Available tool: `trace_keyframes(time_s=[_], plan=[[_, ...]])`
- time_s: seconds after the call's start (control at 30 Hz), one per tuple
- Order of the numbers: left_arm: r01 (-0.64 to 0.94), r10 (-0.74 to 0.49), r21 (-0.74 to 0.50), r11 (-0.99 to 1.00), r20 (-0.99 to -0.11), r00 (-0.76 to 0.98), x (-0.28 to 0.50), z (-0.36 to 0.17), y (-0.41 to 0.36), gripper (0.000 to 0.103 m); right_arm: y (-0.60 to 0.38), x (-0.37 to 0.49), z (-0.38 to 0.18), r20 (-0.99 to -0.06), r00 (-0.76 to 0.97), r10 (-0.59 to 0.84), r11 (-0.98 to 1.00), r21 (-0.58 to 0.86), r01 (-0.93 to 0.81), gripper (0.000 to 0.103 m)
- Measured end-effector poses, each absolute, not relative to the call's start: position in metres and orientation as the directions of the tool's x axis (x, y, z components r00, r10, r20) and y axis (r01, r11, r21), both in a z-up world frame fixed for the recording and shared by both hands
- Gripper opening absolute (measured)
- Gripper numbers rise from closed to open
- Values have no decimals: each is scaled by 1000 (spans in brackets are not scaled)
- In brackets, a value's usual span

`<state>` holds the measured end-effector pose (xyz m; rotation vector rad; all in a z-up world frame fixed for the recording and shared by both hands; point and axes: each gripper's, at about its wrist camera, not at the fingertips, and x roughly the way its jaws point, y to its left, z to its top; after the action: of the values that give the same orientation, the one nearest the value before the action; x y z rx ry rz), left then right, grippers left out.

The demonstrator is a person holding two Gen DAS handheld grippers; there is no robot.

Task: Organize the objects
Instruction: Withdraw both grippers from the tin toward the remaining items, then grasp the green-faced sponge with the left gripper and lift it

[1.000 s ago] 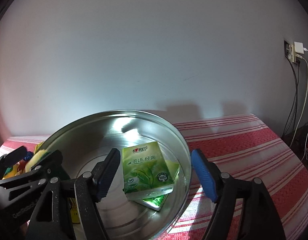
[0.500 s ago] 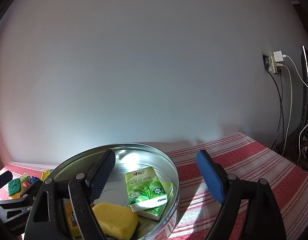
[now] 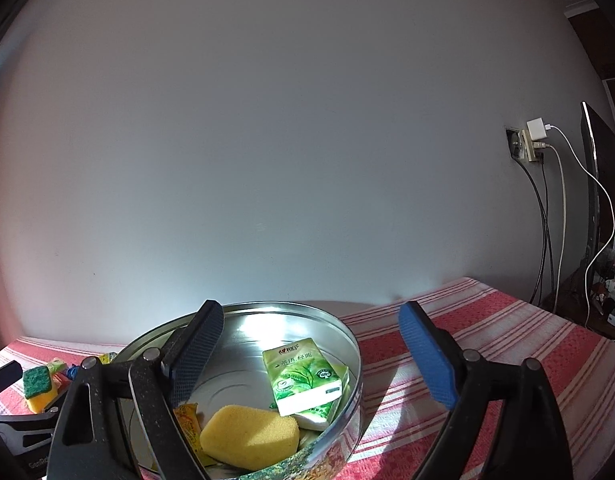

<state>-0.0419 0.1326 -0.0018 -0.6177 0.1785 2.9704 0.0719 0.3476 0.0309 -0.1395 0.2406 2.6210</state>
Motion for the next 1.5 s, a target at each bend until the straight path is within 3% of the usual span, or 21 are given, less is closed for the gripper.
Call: trace_keyframes(time_s=[0.47,0.87,1.43,1.5], plan=[[-84,63,25,-996,-465,-883,-49,-6,93,103,309,77,28,-168,-888,427,-887,114,-448,91],[-63,37,38,-997,-482,-875,-54,-7,69,103,262,69,23,-224,-916,333,-929,91,-360,91],[33,-10,-27,-999,-604,-797,-111,-22,23,102,196,50,16,-319,-936,151,-977,95,-190,91],[38,-18,-18,-999,-624,-781,-121,-25,25,95,195,49,15,-321,-936,143,-979,94,-182,91]])
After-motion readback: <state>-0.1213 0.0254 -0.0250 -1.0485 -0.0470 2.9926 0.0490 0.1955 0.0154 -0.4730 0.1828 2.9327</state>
